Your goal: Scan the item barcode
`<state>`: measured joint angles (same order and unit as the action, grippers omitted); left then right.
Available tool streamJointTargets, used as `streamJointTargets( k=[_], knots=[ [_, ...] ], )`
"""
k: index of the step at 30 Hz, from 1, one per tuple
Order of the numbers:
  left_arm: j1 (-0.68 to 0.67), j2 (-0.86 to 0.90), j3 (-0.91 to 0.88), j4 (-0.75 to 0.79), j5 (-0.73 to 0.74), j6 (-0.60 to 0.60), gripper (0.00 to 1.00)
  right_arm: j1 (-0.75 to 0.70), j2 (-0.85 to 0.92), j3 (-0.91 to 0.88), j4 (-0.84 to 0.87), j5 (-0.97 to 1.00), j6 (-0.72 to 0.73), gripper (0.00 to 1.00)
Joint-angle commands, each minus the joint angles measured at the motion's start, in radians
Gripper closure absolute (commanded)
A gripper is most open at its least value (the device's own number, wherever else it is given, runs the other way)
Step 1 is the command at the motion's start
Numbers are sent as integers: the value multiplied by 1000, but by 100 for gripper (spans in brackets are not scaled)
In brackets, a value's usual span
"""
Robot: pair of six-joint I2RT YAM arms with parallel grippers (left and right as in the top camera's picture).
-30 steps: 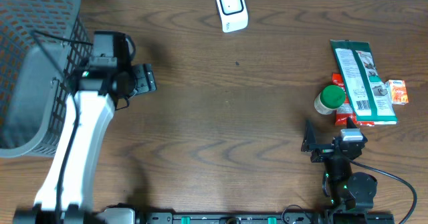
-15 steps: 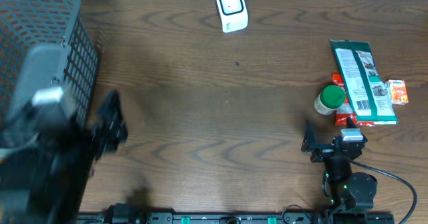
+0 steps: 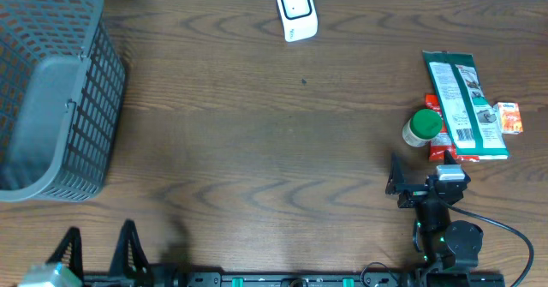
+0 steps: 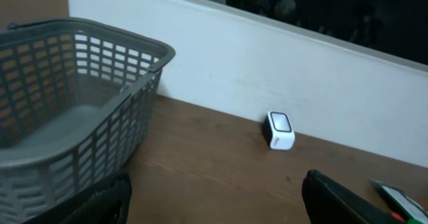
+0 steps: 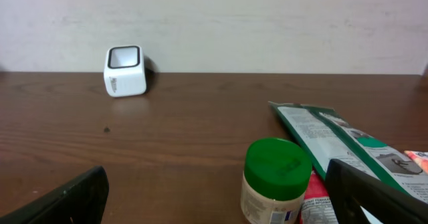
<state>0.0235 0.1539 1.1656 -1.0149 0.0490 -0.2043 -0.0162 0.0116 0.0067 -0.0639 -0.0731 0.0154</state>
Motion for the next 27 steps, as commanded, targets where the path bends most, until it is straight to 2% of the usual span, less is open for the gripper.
streamJointTargets(
  k=[1,6,9,12,16,17,18,21,23,27],
  knots=[
    [24,-89,-98,3,-6,20,18,-3,-6,-2,-5,5,14,1],
    [29,-148,-226,89,-9,21,18,-3,-6,-2,-5,5,14,1],
    [27,-151,-305,236,-8,20,18,-3,-6,-2,-5,5,14,1],
    [27,-151,-406,475,18,21,18,-3,-6,-2,-5,5,14,1],
    [28,-151,-591,921,57,20,18,-3,-6,-2,-5,5,14,1],
    [28,-151,-623,993,58,20,18,-3,-6,-2,-5,5,14,1],
    [28,-151,-704,1165,72,20,18,-3,-6,-2,-5,5,14,1],
    [28,-151,-838,1424,74,20,18,-3,-6,-2,-5,5,14,1],
    [28,-151,-910,1524,74,20,18,-3,-6,-2,-5,5,14,1],
    [28,-151,-1017,1552,74,18,18,-3,-6,-2,-5,5,14,1]
  ],
)
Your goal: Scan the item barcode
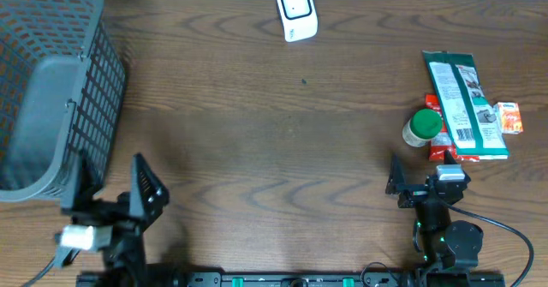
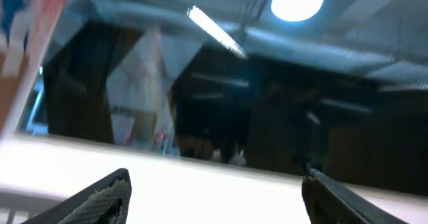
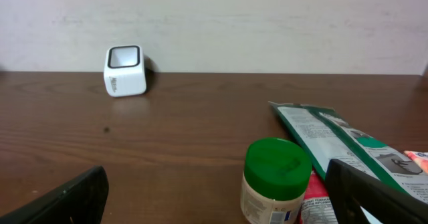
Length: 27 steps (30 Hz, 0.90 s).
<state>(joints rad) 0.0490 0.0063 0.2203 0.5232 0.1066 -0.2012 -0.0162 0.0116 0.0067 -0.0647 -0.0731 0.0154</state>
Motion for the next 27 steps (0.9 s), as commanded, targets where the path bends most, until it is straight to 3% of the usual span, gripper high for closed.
streamJointTargets(
  k=[1,10,19,27],
  knots=[
    [2,-4,-92,13,17,10,18,-3,-6,-2,-4,5,14,1],
    [2,-4,-197,-33,16,10,18,-3,-6,-2,-4,5,14,1],
    [2,-4,-216,-306,16,11,18,-3,-6,-2,-4,5,14,1],
    [1,-5,-216,-505,17,109,18,-3,-6,-2,-4,5,14,1]
  ],
)
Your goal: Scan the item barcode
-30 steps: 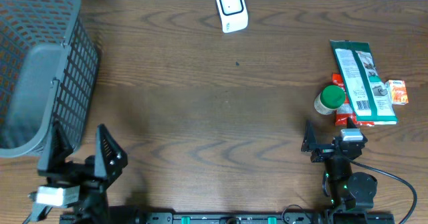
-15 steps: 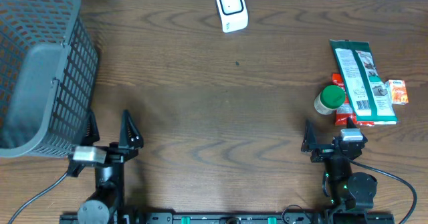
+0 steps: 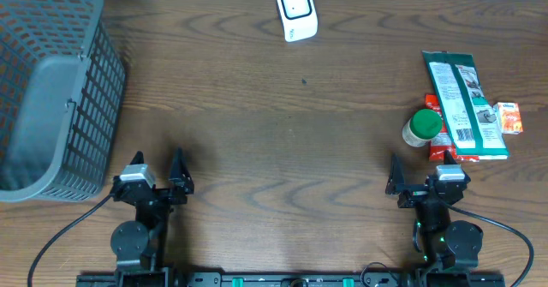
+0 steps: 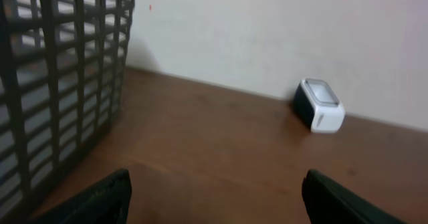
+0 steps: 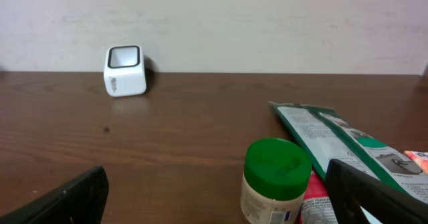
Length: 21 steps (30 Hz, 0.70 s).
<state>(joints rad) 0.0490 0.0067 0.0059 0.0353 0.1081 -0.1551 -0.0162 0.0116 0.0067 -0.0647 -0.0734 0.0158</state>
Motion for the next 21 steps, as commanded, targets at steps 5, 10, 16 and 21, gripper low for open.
streamJointTargets(
  k=[5,10,16,21],
  knots=[
    [-1,-5,-2,-28,16,137,18,-3,-6,-2,-4,5,13,1],
    [-1,-5,-2,-54,26,209,18,-3,-6,-2,-4,5,13,1],
    [-1,-5,-2,-87,68,267,18,-3,-6,-2,-4,5,13,1],
    [-1,-5,-2,-87,69,266,18,-3,-6,-2,-4,5,13,1]
  ],
)
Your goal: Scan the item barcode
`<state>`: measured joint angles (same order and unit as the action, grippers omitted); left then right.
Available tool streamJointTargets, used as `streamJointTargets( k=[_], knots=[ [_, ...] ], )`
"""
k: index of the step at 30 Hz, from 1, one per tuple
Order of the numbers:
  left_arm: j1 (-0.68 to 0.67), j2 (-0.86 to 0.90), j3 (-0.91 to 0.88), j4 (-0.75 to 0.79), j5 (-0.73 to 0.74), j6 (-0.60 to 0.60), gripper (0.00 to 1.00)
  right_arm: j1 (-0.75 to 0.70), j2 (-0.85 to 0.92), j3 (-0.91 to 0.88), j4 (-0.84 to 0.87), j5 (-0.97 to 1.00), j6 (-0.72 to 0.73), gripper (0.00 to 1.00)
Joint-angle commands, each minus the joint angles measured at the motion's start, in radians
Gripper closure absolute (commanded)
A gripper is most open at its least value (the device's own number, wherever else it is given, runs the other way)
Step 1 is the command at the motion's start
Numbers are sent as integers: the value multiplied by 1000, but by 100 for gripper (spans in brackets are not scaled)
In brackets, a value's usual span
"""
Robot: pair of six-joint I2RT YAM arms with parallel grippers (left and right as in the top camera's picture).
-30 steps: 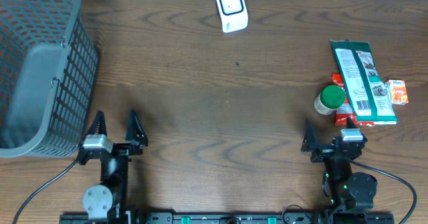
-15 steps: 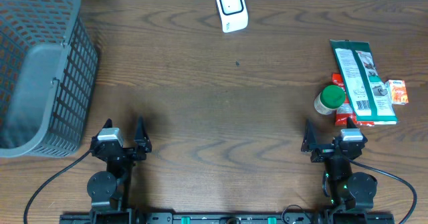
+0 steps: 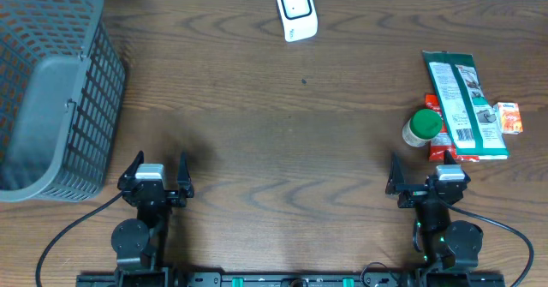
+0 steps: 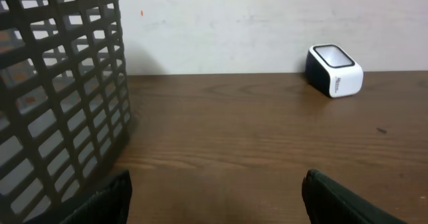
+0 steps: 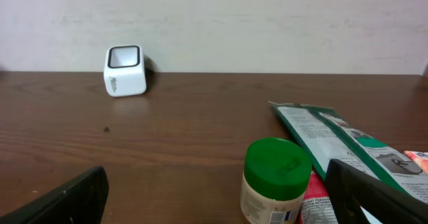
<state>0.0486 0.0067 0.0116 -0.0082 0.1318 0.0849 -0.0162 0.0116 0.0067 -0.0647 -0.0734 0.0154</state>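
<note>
The white barcode scanner (image 3: 296,10) stands at the table's far edge, also in the left wrist view (image 4: 334,70) and the right wrist view (image 5: 124,70). At the right lie the items: a green-lidded jar (image 3: 422,126) (image 5: 276,180), a green-and-white packet (image 3: 464,103) (image 5: 331,136), a red packet (image 3: 442,152) under them and a small orange box (image 3: 509,116). My right gripper (image 3: 427,178) (image 5: 217,200) rests open just in front of the jar, holding nothing. My left gripper (image 3: 158,169) (image 4: 215,200) is open at the front left, far from the items.
A grey plastic basket (image 3: 51,90) fills the left side and shows as a lattice wall (image 4: 53,97) close to my left gripper. A pale wall runs behind the table's far edge.
My left gripper has turned a little and now faces straight toward the far edge, with the scanner at the right of its view. The right arm and the items have not moved.
My left arm was low at the front left corner, mostly out of the overhead view. Then it stood near the basket with its camera pointing at the ceiling. Then it sat at the front left, slightly askew, and now square. The right arm stayed still.
</note>
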Motion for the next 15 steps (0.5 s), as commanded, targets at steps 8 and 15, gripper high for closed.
streamJointTargets(
  k=[8,15],
  knots=[
    [0,-5,-8,-43,66,23,18,-3,-6,-2,-4,5,14,1],
    [0,-5,-8,-43,66,23,18,-3,-6,-2,-4,5,14,1]
  ],
)
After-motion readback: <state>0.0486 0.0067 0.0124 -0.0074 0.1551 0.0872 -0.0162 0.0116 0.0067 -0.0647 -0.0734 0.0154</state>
